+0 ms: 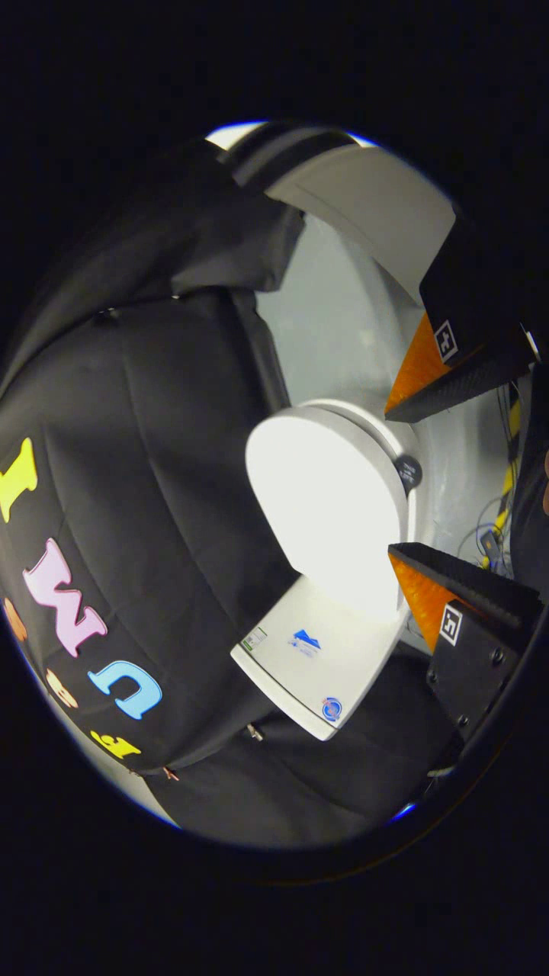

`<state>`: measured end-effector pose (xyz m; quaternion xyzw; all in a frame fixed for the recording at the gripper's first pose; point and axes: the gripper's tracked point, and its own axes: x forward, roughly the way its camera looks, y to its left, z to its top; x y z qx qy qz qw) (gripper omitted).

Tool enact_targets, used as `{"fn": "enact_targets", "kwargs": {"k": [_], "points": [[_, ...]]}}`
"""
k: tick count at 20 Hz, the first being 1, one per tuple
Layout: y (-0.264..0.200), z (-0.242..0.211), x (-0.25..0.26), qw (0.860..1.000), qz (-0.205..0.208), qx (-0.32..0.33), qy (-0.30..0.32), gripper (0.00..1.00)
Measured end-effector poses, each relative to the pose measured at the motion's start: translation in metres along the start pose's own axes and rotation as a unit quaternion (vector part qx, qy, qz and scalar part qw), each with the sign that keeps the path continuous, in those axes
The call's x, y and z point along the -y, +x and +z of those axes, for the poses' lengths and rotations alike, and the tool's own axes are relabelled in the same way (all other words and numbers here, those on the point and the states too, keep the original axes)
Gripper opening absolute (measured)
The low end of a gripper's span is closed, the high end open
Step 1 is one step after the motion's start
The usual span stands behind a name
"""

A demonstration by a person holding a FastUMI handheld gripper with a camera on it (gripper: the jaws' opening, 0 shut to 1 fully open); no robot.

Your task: Open the toilet lid.

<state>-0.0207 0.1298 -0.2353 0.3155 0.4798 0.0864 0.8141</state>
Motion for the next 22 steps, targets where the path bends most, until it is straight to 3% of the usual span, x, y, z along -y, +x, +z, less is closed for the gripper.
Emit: {"fn": "enact_targets", "kwargs": {"k": [5, 8, 12, 16, 17, 19, 22], "points": [[0.052, -0.045, 0.029, 0.995, -0.016, -0.078, 0.061, 0.97], [0.068, -0.060, 0.015, 0.986, 0.012, -0.118, 0.118, 0.96], [0.100, -0.067, 0.016, 0.983, 0.003, -0.134, 0.124, 0.96], [0.110, -0.077, 0.031, 0.986, -0.021, -0.144, 0.077, 0.67], [0.112, -0.080, 0.038, 0.987, -0.036, -0.145, 0.067, 0.52], [0.109, -0.075, 0.035, 0.983, -0.020, -0.148, 0.108, 0.24], [0.110, -0.075, 0.032, 0.979, 0.020, -0.159, 0.128, 0.23]]}}
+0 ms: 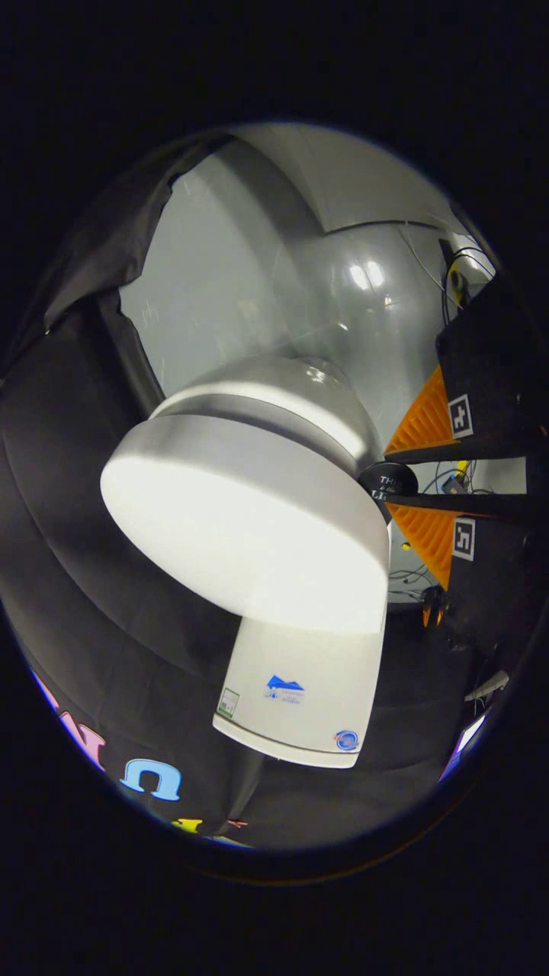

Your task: Open the toilet lid.

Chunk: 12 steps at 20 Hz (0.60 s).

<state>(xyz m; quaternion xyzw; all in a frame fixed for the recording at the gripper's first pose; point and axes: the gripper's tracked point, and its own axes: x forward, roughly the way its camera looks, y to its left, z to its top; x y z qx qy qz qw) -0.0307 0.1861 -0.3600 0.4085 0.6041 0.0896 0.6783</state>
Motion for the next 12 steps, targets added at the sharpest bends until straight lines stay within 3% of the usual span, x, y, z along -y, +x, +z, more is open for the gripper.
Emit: {"fn": "enact_targets", "kwargs": {"k": [1, 2, 3, 8, 12], "points": [[-0.002, 0.000, 0.003, 1.000, -0.005, -0.002, -0.023, 0.23], [-0.023, 0.021, 0.009, 1.000, -0.011, 0.010, -0.023, 0.14], [0.007, 0.012, 0.015, 1.000, -0.017, -0.003, -0.010, 0.05], [-0.005, 0.015, 0.007, 1.000, 0.011, -0.011, 0.007, 0.05], [-0.016, 0.020, -0.003, 1.000, 0.015, -0.009, -0.015, 0.05]]}}
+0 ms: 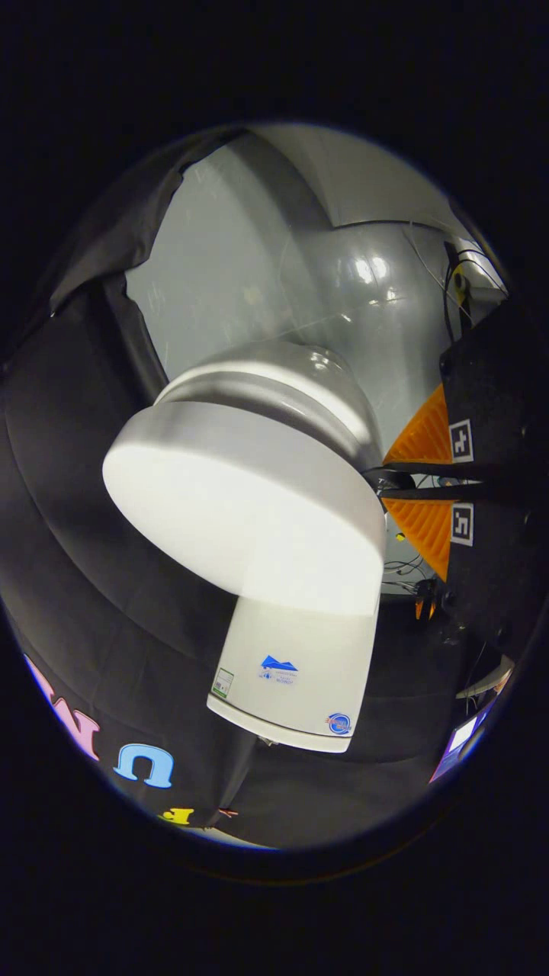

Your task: Open the toilet lid.

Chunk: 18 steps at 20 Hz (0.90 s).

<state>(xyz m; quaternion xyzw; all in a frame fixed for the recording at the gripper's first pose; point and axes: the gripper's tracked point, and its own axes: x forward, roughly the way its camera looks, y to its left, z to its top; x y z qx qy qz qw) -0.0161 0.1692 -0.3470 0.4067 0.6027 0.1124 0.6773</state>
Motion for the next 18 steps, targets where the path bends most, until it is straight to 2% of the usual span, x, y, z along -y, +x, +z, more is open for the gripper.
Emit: {"fn": "enact_targets", "kwargs": {"k": [4, 8, 13, 18], "points": [[-0.010, 0.007, -0.018, 1.000, 0.014, 0.003, 0.003, 0.05], [-0.022, 0.015, -0.042, 1.000, 0.007, 0.010, -0.014, 0.05], [-0.045, 0.028, -0.096, 0.998, 0.029, 0.027, -0.052, 0.05], [-0.060, 0.034, -0.166, 0.988, 0.051, 0.048, -0.140, 0.05]]}}
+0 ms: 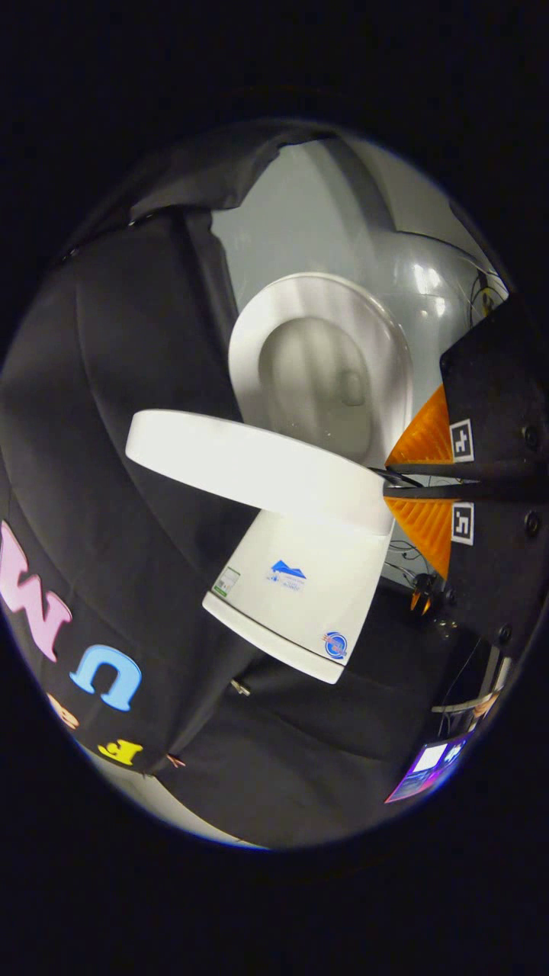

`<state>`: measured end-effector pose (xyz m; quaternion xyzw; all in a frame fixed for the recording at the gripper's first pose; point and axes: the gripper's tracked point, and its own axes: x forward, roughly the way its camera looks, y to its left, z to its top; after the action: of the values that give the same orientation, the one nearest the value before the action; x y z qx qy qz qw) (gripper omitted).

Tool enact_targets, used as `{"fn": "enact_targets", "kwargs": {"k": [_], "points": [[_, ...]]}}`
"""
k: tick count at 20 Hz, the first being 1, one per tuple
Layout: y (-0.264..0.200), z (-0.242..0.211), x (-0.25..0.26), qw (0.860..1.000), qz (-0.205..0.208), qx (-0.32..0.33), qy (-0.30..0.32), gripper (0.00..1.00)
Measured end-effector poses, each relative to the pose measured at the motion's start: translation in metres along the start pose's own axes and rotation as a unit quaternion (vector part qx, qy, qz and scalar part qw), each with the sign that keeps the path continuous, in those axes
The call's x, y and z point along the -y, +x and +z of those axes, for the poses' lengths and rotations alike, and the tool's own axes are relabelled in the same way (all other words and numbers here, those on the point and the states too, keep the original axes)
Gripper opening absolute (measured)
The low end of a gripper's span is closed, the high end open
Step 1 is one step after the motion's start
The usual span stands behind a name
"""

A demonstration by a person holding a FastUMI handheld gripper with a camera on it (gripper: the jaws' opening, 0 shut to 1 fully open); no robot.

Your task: Open the toilet lid.

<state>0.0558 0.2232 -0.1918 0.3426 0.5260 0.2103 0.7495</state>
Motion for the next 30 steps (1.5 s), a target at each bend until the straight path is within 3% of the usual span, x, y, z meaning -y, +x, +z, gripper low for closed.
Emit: {"fn": "enact_targets", "kwargs": {"k": [14, 22, 30], "points": [[0.012, 0.028, -0.116, 0.994, 0.039, 0.025, -0.098, 0.05], [0.047, 0.024, -0.201, 0.982, 0.073, 0.031, -0.172, 0.05], [0.093, 0.011, -0.263, 0.969, 0.079, 0.040, -0.231, 0.05]]}}
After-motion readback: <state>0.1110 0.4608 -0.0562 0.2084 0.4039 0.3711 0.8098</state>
